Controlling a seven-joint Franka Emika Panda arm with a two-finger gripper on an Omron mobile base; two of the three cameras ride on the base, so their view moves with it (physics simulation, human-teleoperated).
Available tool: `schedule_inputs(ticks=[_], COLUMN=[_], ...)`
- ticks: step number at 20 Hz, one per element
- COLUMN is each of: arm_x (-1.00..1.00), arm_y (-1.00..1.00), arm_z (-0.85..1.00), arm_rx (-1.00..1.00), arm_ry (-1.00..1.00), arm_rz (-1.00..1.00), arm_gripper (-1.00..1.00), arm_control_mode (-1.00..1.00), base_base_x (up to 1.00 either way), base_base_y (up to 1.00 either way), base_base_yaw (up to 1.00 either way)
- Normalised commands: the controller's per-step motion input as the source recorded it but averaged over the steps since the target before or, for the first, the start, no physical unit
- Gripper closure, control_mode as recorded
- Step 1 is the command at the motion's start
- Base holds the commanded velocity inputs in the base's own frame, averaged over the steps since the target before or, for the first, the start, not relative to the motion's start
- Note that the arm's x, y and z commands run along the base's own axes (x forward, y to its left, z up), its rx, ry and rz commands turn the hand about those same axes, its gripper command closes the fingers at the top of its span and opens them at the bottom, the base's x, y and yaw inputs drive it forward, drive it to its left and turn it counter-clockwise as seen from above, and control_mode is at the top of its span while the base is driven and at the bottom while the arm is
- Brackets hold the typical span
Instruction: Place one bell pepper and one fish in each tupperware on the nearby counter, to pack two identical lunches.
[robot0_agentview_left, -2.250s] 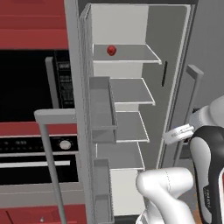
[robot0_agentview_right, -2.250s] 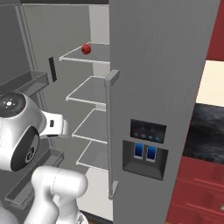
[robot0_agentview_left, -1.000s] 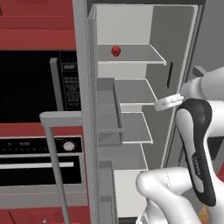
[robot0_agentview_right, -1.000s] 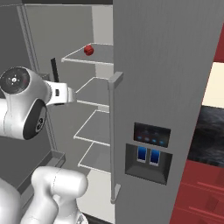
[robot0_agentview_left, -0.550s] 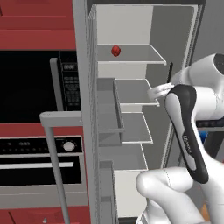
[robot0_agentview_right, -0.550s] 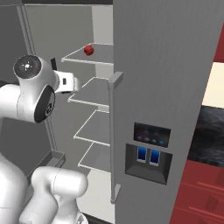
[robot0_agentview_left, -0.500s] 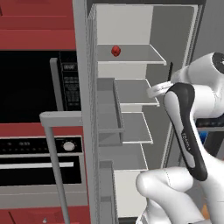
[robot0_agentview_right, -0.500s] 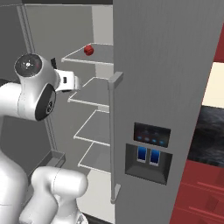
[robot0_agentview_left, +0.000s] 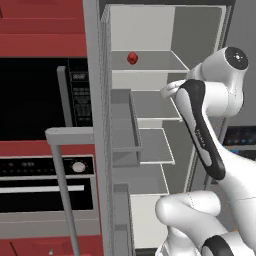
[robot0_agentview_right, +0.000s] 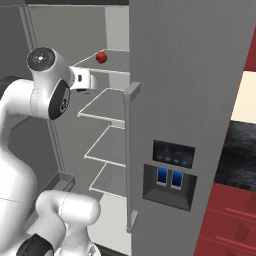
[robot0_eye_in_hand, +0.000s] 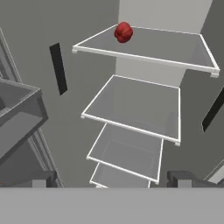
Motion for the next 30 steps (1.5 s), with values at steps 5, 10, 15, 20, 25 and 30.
schedule_inputs(ticks=[5, 10, 15, 20, 25, 30], arm_x=[0.43, 0.42, 0.44, 0.52, 0.58, 0.58], arm_y=[0.0, 0.0, 0.0, 0.0, 0.03, 0.11], arm_z=[0.1, 0.14, 0.1, 0.1, 0.0, 0.0], arm_rx=[0.0, 0.0, 0.0, 0.0, 0.01, 0.02], arm_ry=[0.0, 0.0, 0.0, 0.0, 0.0, 0.0], arm_rz=[-0.03, -0.03, -0.03, -0.01, 0.0, 0.0], arm_gripper=[-1.0, -1.0, -1.0, -1.0, -1.0, -1.0], arm_control_mode=[-1.0, -1.0, -1.0, -1.0, -1.0, -1.0], base_base_x=[0.0, 0.0, 0.0, 0.0, 0.0, 0.0], base_base_y=[0.0, 0.0, 0.0, 0.0, 0.0, 0.0], base_base_yaw=[0.0, 0.0, 0.0, 0.0, 0.0, 0.0])
